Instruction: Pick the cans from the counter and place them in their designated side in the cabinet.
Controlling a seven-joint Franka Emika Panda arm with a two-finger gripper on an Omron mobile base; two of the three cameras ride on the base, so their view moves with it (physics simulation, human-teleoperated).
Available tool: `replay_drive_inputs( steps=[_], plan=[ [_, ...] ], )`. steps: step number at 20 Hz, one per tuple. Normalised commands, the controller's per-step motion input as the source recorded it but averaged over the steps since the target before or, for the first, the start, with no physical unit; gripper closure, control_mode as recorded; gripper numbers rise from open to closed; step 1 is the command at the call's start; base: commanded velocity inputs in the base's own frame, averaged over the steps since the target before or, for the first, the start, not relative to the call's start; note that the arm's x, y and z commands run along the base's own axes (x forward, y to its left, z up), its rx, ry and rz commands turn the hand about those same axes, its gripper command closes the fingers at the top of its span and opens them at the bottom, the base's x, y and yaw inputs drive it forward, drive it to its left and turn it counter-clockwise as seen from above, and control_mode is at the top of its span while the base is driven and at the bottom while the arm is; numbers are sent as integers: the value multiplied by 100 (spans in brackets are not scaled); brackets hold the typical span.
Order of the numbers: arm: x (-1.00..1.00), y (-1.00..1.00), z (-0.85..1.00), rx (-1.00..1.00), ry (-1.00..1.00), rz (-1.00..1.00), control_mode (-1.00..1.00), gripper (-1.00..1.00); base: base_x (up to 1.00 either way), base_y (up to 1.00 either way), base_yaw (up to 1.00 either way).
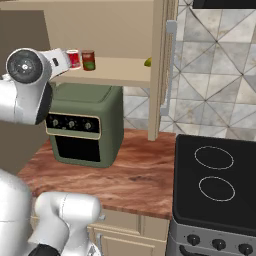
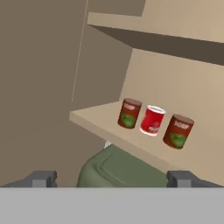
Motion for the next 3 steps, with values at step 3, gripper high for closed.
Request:
replay_drive_inputs(
  steps=[3],
  plan=[
    [-84,6,0,-3,0,0,-100,-100,0,0,0]
  ],
)
